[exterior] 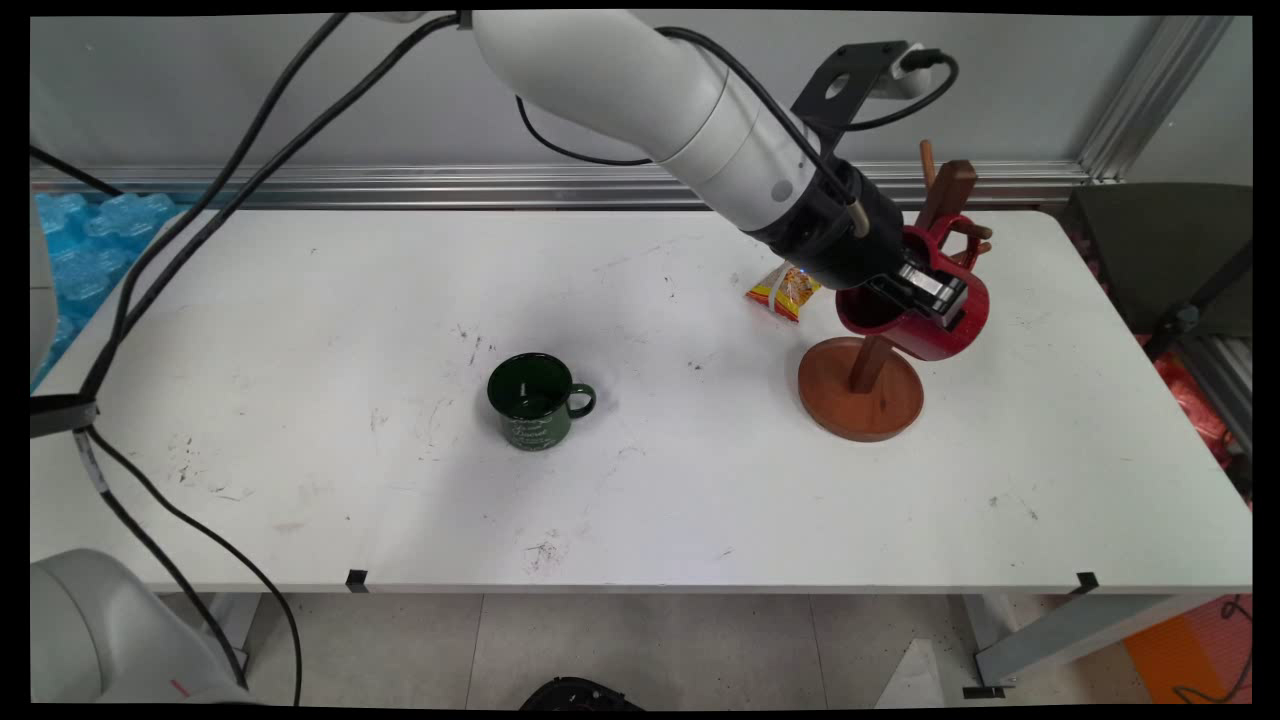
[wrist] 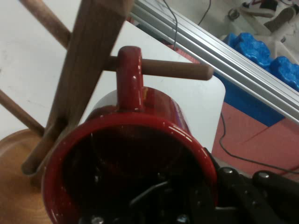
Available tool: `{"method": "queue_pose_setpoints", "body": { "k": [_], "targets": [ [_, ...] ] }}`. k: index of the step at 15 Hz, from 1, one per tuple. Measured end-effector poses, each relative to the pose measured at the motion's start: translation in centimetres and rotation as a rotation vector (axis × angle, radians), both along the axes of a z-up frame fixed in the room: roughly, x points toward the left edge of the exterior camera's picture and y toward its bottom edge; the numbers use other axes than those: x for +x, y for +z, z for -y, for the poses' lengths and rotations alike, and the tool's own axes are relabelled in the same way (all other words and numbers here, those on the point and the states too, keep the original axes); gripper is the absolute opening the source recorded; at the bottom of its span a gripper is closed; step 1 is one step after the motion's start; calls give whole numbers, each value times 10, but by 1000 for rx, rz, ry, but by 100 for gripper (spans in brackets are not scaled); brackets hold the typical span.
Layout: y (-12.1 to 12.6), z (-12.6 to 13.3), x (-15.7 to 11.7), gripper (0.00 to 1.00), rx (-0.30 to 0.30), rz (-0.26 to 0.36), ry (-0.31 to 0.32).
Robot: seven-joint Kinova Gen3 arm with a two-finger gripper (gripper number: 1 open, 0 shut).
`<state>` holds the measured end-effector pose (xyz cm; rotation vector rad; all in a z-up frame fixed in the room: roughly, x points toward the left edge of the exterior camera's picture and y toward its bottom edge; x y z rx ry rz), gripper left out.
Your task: Place the picked object on the table
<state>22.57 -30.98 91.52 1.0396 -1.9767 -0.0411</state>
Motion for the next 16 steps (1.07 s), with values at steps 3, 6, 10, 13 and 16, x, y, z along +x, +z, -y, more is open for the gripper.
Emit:
{"method": "queue_pose_setpoints", "body": {
  "k": [3, 6, 10, 13, 16],
  "targets": [
    [2, -2, 1, 0, -3, -4, 10],
    [6, -6, 2, 0, -8, -11, 12],
    [15, -15, 1, 0, -20, -25, 1],
    [26, -28, -2, 0, -28, -42, -19],
    [36, -43, -5, 0, -34, -59, -44]
  ]
}}
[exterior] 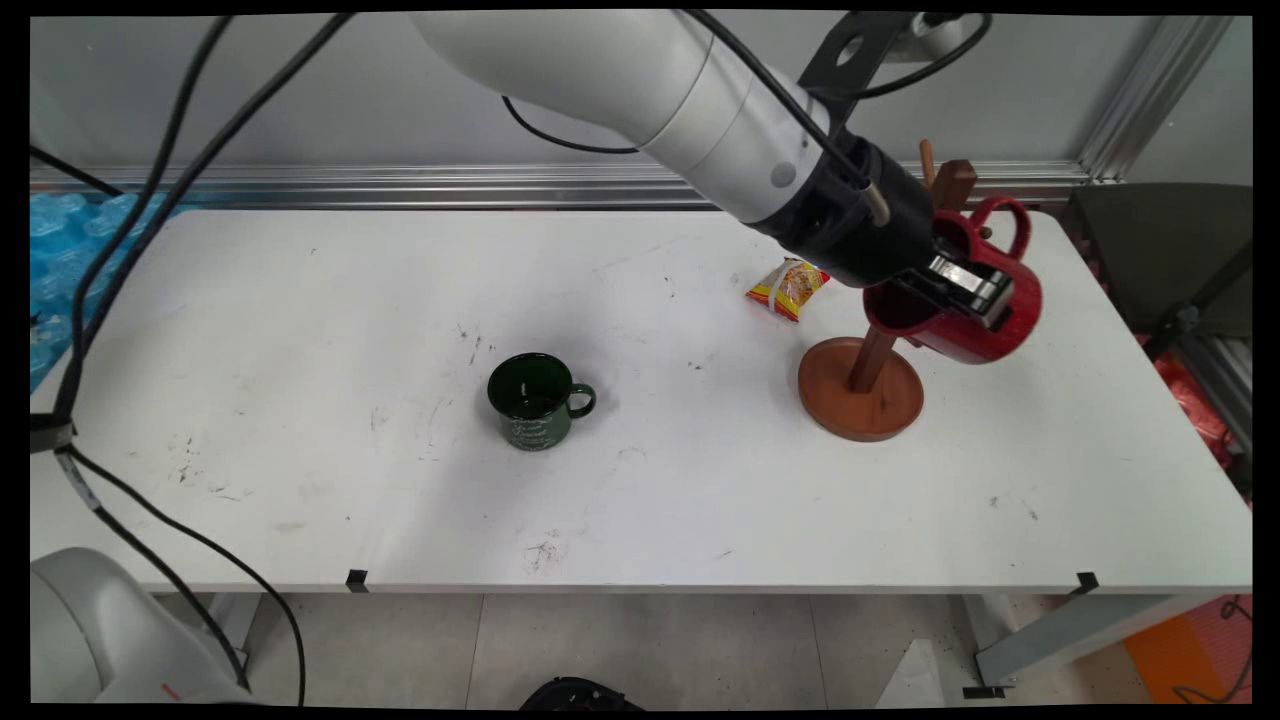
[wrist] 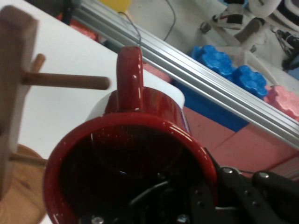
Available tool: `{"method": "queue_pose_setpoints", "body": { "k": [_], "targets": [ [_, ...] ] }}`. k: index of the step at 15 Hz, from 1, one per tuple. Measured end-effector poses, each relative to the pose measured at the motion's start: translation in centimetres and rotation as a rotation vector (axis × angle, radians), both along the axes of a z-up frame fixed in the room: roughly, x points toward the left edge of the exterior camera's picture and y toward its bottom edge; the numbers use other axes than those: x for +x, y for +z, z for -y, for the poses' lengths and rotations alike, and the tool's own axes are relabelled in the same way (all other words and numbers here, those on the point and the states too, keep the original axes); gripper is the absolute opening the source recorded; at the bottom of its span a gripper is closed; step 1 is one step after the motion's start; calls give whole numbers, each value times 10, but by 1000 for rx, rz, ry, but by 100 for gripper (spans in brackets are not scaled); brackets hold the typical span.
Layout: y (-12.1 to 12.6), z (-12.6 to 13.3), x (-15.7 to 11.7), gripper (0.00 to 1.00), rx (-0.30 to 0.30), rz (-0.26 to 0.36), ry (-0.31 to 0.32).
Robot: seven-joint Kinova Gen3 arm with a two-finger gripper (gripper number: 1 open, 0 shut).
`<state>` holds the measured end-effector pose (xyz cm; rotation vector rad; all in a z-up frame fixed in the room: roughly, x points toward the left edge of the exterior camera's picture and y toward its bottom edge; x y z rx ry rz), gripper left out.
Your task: Place the picked object on the table
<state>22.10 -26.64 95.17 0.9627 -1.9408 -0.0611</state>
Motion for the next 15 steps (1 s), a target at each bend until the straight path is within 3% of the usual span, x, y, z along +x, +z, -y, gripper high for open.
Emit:
{"method": "queue_pose_setpoints", "body": {
  "k": [4, 7, 15],
  "targets": [
    [8, -17, 5, 0, -4, 7, -28],
    [11, -27, 22, 0, -11, 49, -47],
    [27, -28, 107, 0, -66, 280, -117]
  ]
}}
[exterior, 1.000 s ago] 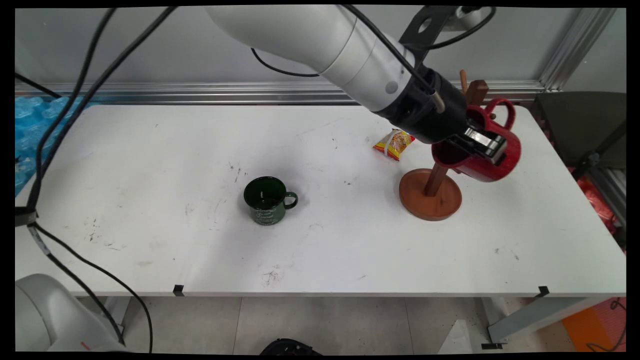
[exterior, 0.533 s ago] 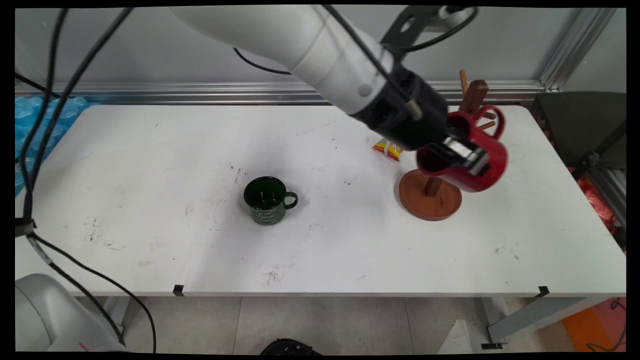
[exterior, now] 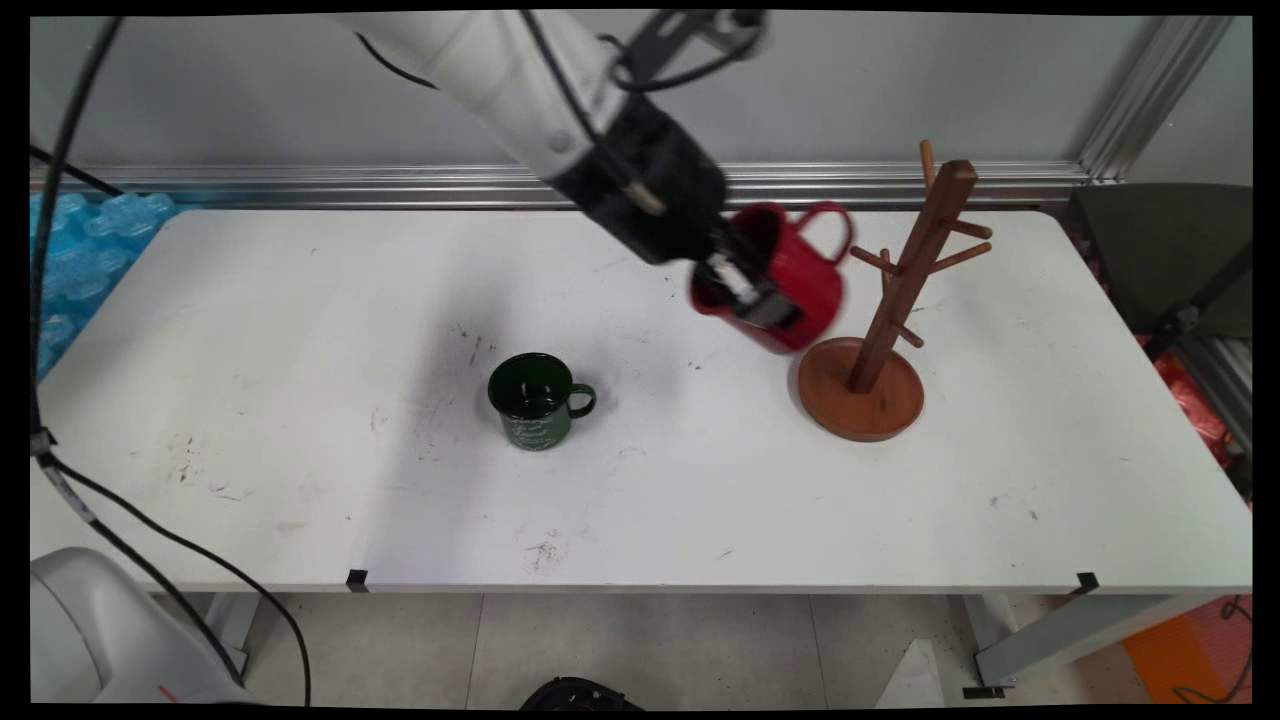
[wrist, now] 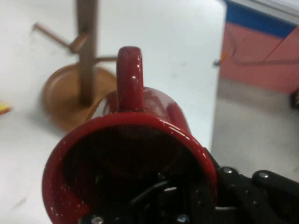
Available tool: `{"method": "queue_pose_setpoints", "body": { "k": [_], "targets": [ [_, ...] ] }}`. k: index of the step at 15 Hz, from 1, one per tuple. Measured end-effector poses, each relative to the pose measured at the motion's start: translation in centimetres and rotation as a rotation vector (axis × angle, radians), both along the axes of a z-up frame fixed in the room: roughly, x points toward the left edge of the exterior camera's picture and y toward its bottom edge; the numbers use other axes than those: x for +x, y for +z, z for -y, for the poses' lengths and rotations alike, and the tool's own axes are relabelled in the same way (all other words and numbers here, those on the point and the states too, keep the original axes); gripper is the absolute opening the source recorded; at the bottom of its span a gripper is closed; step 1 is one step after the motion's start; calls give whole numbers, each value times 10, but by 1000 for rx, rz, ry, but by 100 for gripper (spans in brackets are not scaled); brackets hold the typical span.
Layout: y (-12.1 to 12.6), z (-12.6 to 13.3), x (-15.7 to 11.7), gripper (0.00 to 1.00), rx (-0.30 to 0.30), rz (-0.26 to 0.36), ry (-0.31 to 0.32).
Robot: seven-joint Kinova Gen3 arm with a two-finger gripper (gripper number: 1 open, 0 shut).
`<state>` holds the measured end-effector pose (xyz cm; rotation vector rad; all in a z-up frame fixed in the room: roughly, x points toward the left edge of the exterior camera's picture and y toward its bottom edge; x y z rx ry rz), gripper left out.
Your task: Place the picked object on the table
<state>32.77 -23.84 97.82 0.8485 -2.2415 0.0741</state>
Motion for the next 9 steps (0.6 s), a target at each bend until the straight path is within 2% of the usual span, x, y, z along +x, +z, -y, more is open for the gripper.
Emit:
{"method": "queue_pose_setpoints", "body": {
  "k": [5, 9],
  "targets": [
    [2, 18, 48, 0, -27, 151, 16],
    [-5, 42, 69, 0, -39, 283, 51]
  ]
}}
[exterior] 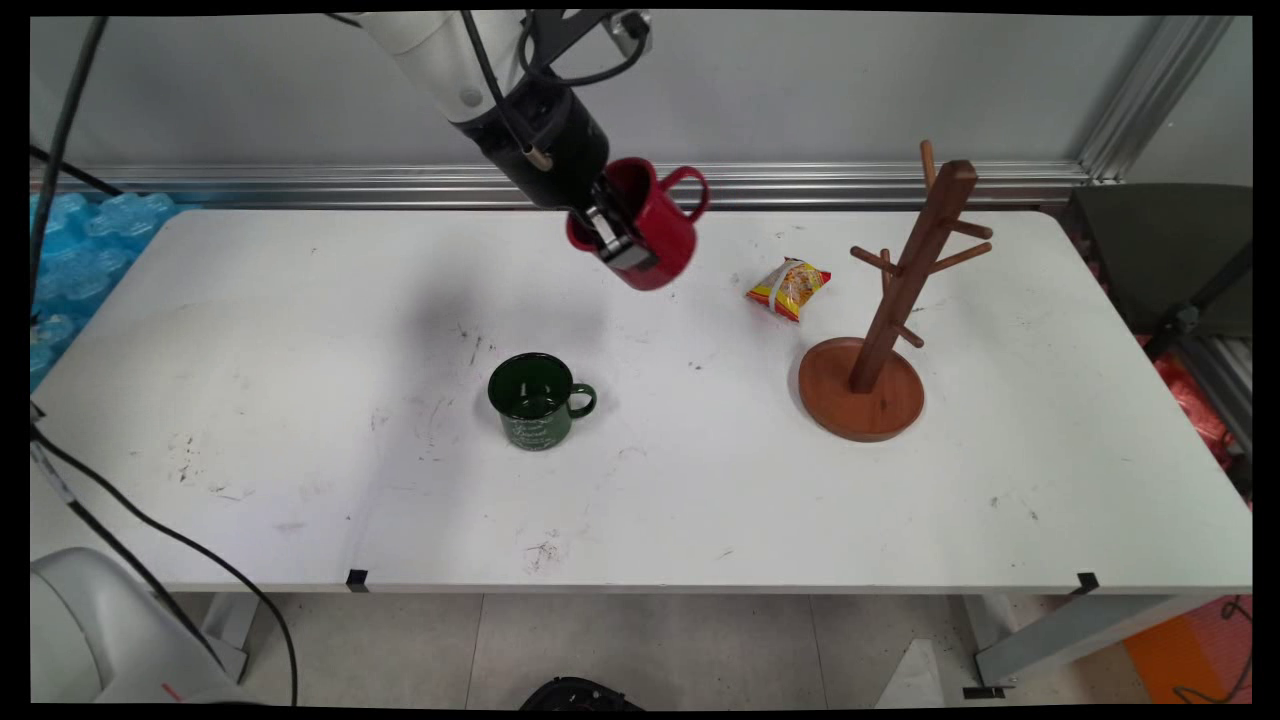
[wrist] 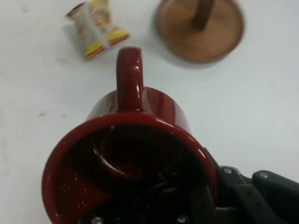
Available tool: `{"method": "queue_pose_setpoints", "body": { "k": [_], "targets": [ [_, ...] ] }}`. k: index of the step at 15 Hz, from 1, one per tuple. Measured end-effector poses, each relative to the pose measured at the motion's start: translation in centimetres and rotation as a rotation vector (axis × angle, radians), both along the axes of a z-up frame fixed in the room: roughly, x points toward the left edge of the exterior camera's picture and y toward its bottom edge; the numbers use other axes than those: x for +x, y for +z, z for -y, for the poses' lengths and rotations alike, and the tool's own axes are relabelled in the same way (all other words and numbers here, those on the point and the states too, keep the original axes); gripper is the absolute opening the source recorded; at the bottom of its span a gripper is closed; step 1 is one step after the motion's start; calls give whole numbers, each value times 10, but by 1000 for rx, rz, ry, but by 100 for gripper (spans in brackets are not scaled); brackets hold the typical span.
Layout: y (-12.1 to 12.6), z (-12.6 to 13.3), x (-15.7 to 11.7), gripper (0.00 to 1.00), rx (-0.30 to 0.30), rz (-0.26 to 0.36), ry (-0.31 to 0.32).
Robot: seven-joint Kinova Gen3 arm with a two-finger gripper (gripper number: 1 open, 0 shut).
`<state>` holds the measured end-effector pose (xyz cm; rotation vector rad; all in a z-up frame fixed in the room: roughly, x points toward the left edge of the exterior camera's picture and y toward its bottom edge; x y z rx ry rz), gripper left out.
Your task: Place the picked object on the table
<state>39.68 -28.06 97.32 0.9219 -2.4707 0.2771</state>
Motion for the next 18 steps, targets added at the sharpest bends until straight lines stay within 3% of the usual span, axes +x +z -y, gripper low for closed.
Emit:
{"method": "queue_pose_setpoints", "body": {
  "k": [4, 9, 18],
  "targets": [
    [-18, 22, 4, 0, 7, 116, 15],
    [-58, 43, -2, 0, 71, 246, 16],
    [-118, 66, -22, 0, 221, 365, 25]
  ]
}}
